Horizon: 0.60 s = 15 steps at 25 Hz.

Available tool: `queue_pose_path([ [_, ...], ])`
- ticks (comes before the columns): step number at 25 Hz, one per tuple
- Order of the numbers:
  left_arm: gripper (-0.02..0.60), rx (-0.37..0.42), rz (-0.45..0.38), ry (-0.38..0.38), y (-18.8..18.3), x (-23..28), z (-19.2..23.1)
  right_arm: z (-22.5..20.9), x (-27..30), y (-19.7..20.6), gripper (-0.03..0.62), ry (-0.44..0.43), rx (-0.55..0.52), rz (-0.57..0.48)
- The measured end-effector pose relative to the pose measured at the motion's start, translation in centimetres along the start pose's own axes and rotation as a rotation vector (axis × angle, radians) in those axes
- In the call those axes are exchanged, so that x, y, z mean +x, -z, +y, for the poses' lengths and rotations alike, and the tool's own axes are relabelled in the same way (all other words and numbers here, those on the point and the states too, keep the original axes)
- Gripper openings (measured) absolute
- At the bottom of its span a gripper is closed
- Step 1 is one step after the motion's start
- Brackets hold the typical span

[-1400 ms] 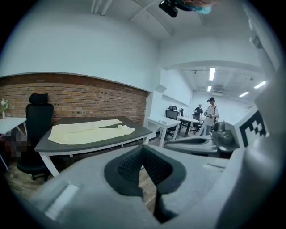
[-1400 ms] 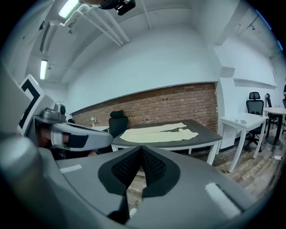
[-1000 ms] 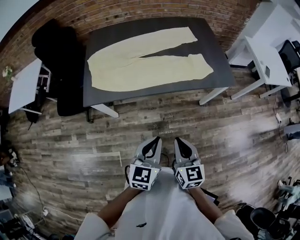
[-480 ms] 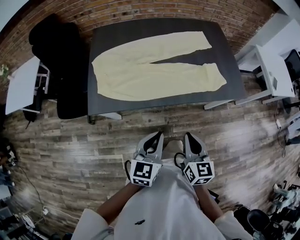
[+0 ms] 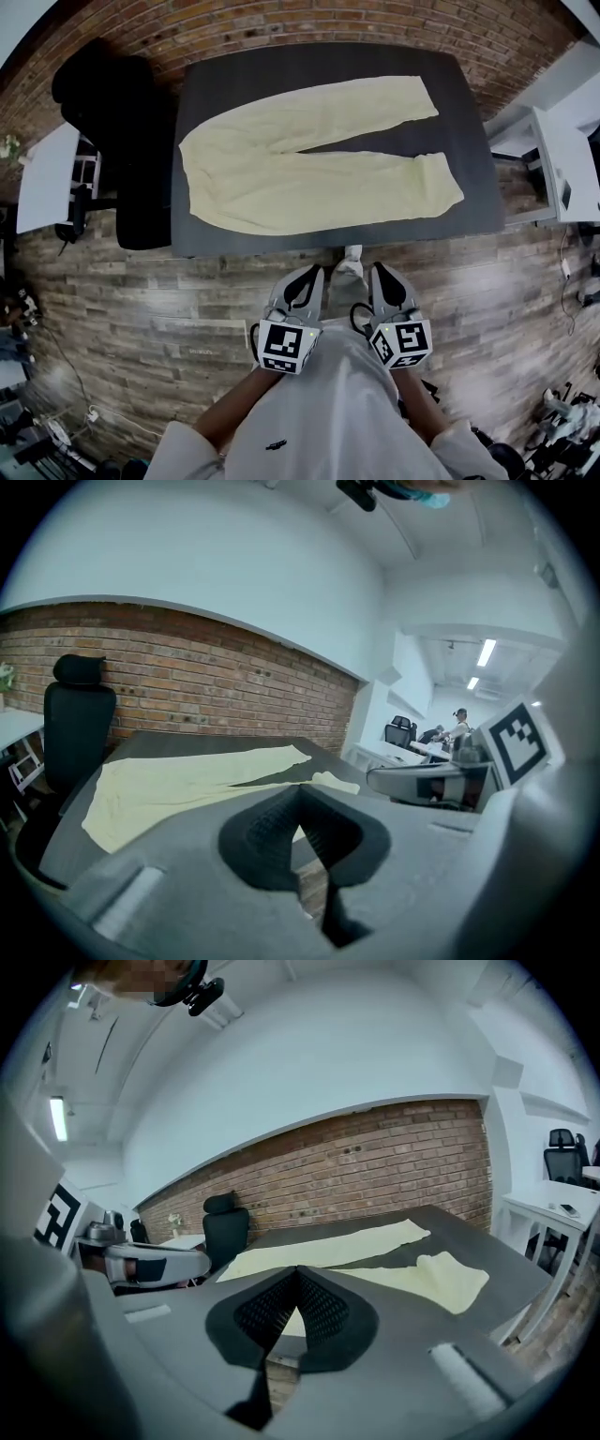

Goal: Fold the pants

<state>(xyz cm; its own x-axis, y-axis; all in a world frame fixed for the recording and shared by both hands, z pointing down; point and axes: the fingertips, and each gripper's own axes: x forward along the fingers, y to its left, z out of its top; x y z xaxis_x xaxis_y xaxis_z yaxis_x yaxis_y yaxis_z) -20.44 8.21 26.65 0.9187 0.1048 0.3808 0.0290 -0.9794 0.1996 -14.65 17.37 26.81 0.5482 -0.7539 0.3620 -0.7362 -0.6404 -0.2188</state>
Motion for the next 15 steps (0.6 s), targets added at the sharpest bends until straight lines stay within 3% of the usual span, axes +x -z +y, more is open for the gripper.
queue_pose_path([
  [11,0.003,-0.008,0.057,-0.106,-7.3,14.5,0.9,-12.5,9.6,-7.4,0.006,-0.115,-0.045,0.043],
  [15,0.003,-0.003,0.065,-0.131,-9.8,19.9,1.3,-16.6,13.2,-9.9,0.006,-0.183,-0.111,0.057],
])
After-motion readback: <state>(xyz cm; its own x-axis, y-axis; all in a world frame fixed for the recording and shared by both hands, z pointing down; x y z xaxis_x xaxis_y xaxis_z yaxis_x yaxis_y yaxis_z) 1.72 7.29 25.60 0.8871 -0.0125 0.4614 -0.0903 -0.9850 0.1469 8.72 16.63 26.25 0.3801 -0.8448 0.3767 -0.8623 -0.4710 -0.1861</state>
